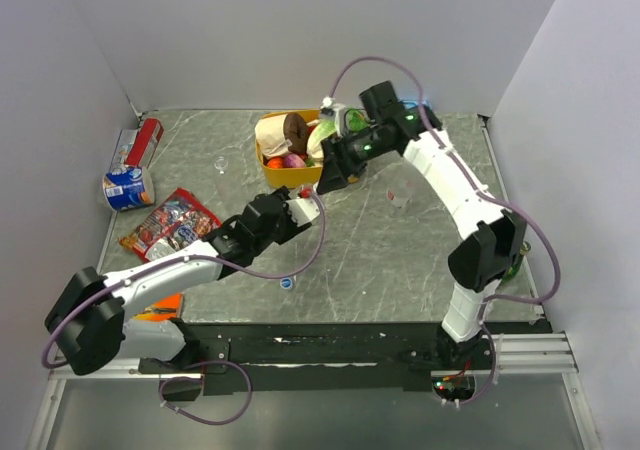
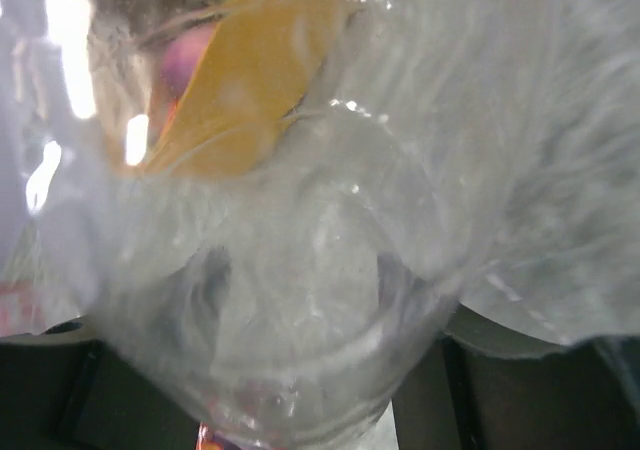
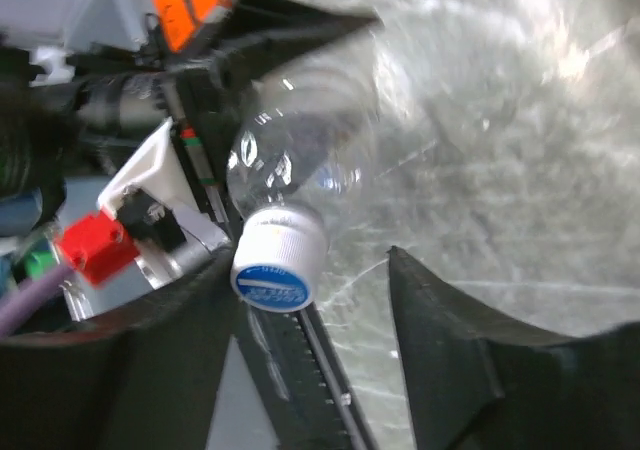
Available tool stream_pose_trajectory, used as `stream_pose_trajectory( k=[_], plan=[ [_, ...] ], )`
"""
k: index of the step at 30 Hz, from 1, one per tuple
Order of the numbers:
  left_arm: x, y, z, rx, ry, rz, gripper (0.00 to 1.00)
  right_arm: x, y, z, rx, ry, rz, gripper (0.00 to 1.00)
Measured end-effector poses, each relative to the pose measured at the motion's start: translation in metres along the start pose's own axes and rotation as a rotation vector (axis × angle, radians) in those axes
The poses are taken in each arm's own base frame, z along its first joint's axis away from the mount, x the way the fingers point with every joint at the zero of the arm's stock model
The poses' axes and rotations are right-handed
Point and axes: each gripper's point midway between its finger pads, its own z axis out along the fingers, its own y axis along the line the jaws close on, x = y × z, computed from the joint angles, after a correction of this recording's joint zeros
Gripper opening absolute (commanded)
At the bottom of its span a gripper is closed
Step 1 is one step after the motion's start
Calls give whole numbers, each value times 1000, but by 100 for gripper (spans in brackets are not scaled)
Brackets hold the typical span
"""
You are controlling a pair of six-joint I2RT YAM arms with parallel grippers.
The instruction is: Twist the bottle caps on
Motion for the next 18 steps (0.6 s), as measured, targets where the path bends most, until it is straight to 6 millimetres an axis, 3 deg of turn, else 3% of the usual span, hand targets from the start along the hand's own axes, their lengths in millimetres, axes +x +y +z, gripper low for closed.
stream_pose_trajectory(
  k=[3, 5, 9, 13, 18],
  plan=[
    [-25, -9, -9, 121, -90, 4, 1, -9, 11, -30, -30, -65, -169, 73],
    [-31, -17, -16, 239, -121, 33, 1, -8, 19, -53, -28, -112, -362, 73],
    [-24, -26, -29, 485, -125, 109, 1, 23, 44, -85, 22, -174, -752, 73],
    [-25, -33, -35, 629, -136, 207, 1, 55, 80, -81, 3, -201, -1083, 73],
    [-17, -47, -45, 738, -156, 302, 1, 43, 89, -70, 6, -218, -1279, 72]
  ],
)
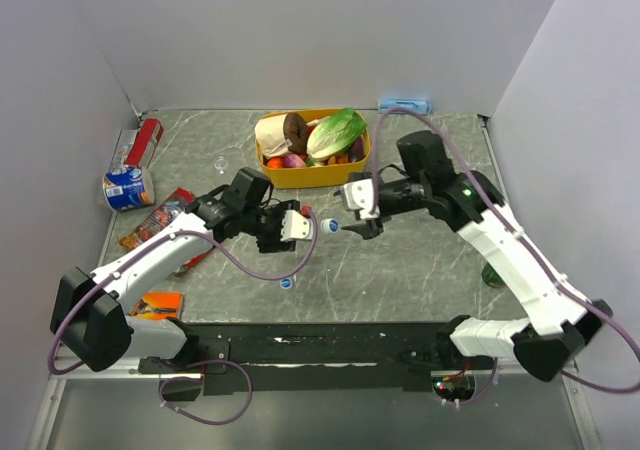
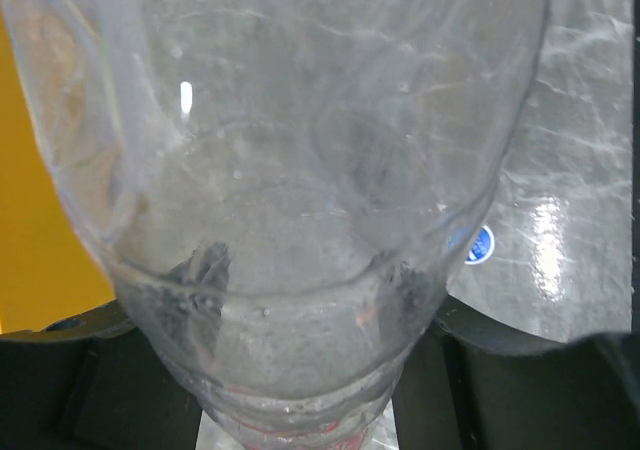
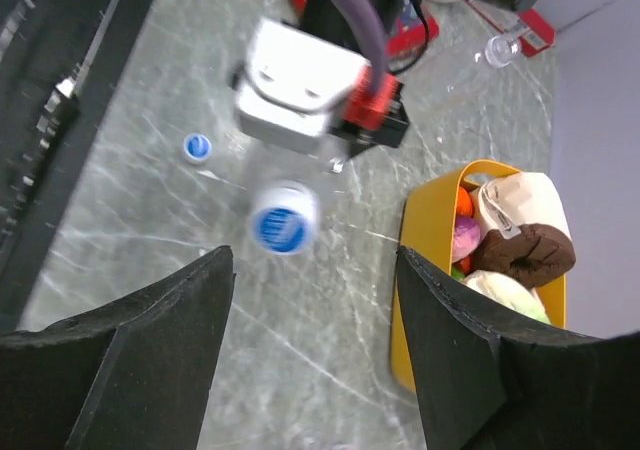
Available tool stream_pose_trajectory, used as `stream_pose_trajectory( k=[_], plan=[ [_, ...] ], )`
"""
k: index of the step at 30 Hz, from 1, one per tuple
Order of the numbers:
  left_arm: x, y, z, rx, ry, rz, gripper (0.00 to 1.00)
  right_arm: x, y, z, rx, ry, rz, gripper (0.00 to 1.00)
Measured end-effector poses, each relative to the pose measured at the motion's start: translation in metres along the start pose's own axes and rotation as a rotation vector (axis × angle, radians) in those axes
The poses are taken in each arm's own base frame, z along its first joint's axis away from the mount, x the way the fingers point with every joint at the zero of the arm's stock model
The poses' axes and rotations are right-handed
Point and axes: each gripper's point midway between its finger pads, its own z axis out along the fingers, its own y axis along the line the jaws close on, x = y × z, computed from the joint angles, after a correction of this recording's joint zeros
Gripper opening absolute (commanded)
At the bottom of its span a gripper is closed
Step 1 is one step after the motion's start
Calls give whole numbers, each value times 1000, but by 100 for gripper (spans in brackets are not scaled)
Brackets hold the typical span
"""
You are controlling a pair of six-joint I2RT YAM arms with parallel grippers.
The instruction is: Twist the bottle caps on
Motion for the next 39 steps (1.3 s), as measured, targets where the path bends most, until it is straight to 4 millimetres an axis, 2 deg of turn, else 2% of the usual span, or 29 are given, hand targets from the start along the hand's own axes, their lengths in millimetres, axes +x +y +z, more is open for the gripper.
stream_pose_trajectory(
  k=[5, 10, 13, 16, 17, 19, 20, 23, 25, 27, 31, 33, 35, 36, 37, 38, 39],
  plan=[
    [-4, -6, 2, 45, -20, 11, 1, 19, -2, 25, -55, 35, -49, 69],
    [-8, -5, 2, 49, -37, 8, 1, 13, 11, 31, -111, 27, -128, 66],
    [-12, -3, 2, 45, -52, 9, 1, 11, 14, 33, -125, 27, -161, 59],
    [-14, -2, 2, 41, -61, 4, 1, 11, 14, 33, -126, 32, -186, 45],
    [-15, -2, 2, 41, -64, 2, 1, 11, 15, 33, -125, 34, -188, 37],
    [-16, -1, 2, 39, -68, -1, 1, 12, 15, 33, -126, 40, -183, 26],
    [-16, -1, 2, 38, -69, -5, 1, 12, 15, 33, -122, 42, -174, 15],
    [-16, 4, 2, 8, -59, -16, 1, 14, 11, 34, -97, 62, -106, 0],
    [-15, 14, 5, -59, -53, -32, 1, 20, 2, 35, -54, 104, 7, 0],
    [-11, 27, 5, -167, -20, -51, 1, 24, -12, 36, -7, 141, 197, 0],
    [-2, 67, -4, -510, 62, -118, 1, 37, -52, 42, 95, 173, 745, 0],
    [9, 82, -8, -631, 132, -140, 1, 52, -62, 46, 144, 175, 966, 0],
    [15, 89, -4, -698, 182, -151, 1, 66, -67, 47, 189, 211, 1117, 0],
    [18, 92, -3, -727, 202, -156, 1, 73, -70, 47, 210, 230, 1194, 12],
    [21, 94, -2, -753, 222, -162, 1, 79, -73, 47, 229, 243, 1262, 30],
    [23, 96, 0, -769, 237, -164, 1, 84, -75, 48, 243, 250, 1321, 56],
    [25, 98, 1, -788, 256, -171, 1, 88, -78, 49, 253, 251, 1374, 68]
  ],
)
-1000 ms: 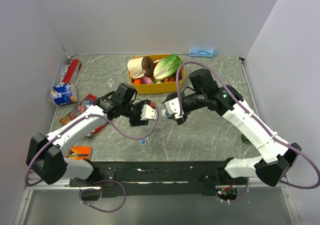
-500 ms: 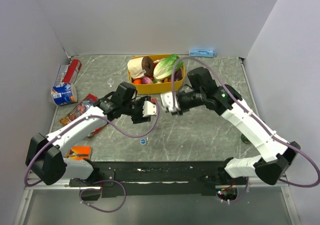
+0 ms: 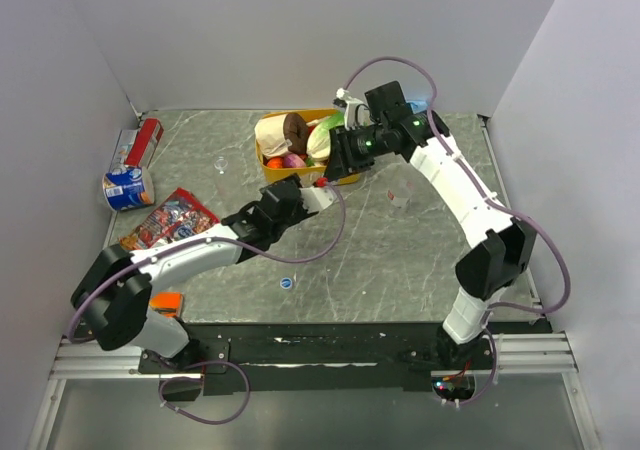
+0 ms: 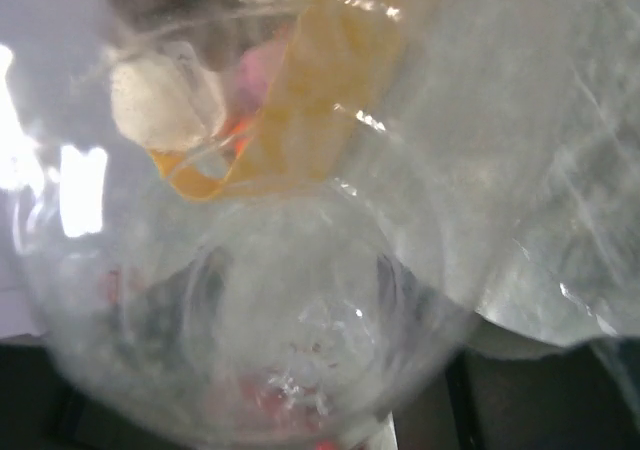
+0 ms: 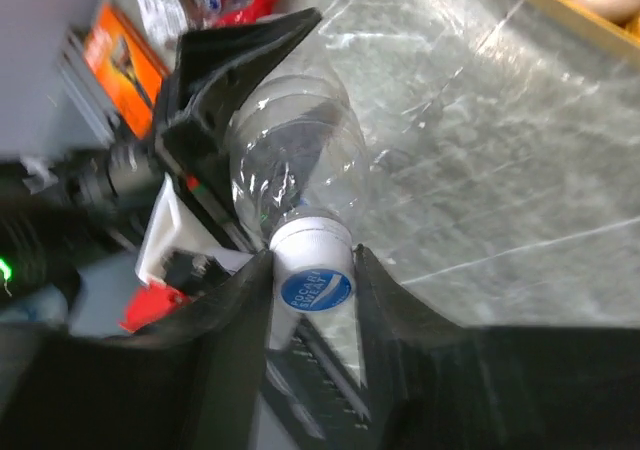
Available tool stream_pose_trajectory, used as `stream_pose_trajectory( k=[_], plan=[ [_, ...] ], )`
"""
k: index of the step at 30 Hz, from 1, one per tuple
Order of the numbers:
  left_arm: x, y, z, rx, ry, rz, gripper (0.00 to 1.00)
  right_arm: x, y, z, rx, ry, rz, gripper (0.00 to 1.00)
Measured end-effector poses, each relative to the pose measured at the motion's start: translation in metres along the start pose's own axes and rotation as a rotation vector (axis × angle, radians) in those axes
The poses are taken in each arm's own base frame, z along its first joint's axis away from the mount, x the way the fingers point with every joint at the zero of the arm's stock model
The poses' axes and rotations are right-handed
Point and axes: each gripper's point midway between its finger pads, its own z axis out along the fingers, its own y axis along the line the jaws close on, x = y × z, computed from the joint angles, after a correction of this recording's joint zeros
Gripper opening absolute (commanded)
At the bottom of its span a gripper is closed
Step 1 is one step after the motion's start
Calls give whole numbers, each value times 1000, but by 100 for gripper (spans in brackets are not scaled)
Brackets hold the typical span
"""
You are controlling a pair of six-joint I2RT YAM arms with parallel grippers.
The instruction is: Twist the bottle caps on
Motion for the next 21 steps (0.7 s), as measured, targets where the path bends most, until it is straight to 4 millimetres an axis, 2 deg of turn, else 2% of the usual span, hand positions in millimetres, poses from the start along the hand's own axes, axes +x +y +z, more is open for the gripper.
stream_pose_trajectory(
  k=[2, 5, 8, 10, 13, 15, 17, 21],
  plan=[
    [-5, 1, 4, -25, 3, -7, 1, -3, -3, 5, -10, 2, 72, 87],
    [-30, 0, -2, -24, -59, -18, 1, -16, -8, 11, -56, -32, 121, 95],
    [-45, -10, -7, 50, -120, -10, 1, -35, -4, -5, -144, -96, 107, 93],
    [-40, -21, -13, 143, -126, 26, 1, -51, -4, -25, -176, -168, 14, 90],
    [-26, -37, -23, 304, -128, 83, 1, -57, -4, -65, -166, -264, -203, 86],
    [-15, -49, -33, 468, -128, 130, 1, -42, 9, -91, -165, -303, -422, 85],
    [-11, -53, -42, 593, -127, 155, 1, -19, 27, -105, -170, -314, -660, 83],
    [-25, -53, -50, 758, -165, 180, 1, 43, 74, -112, -218, -315, -1144, 82]
  ],
)
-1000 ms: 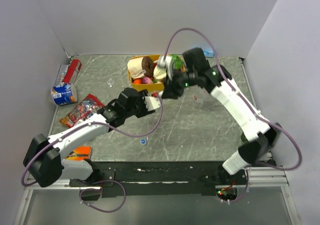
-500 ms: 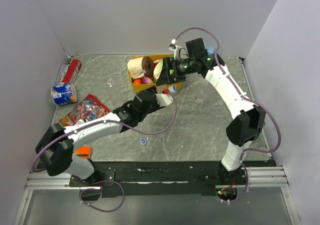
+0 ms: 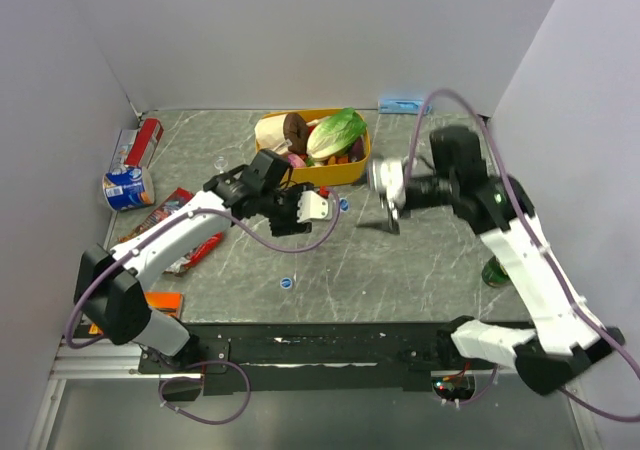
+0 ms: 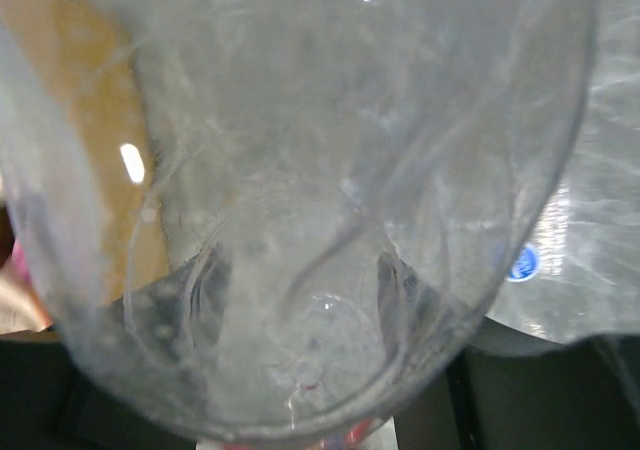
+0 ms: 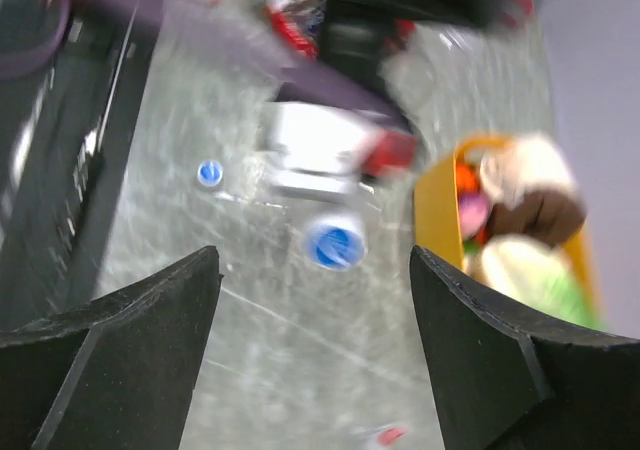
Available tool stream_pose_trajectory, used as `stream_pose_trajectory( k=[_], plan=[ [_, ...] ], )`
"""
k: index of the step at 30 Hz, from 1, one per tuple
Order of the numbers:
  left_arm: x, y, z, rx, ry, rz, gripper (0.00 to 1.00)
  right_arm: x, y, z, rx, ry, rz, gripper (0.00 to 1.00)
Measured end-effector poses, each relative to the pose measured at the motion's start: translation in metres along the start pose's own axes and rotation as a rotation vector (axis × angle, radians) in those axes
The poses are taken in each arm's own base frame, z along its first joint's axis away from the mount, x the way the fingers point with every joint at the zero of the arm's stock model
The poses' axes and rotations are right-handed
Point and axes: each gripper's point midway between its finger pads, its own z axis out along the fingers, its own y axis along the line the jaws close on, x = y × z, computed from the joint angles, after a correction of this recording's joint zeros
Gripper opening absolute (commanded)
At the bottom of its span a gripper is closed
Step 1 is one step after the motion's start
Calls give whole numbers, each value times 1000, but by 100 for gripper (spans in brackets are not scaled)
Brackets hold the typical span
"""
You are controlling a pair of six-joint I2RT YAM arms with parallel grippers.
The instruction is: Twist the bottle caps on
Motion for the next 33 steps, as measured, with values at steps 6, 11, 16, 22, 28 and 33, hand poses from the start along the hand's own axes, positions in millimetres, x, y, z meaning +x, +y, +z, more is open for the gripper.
stream_pose_trajectory(
  k=[6, 11, 16, 22, 28, 33],
  plan=[
    [-12, -20, 1, 135, -61, 13, 1, 10, 29, 13, -72, 26, -273, 75],
    [-14, -28, 1, 169, -75, 19, 1, 32, 20, 34, -120, 73, -287, 64],
    [-16, -27, -1, 168, -86, 26, 1, 36, 20, 40, -135, 83, -301, 49],
    [-19, -24, -3, 135, -106, 30, 1, 29, 20, 44, -146, 62, -250, 27],
    [-15, -16, 0, 48, -114, -54, 1, 32, 8, 50, -98, 96, -16, 0],
    [-3, 16, 4, -222, -73, -199, 1, 46, -29, 59, 65, 167, 347, 0]
  ],
)
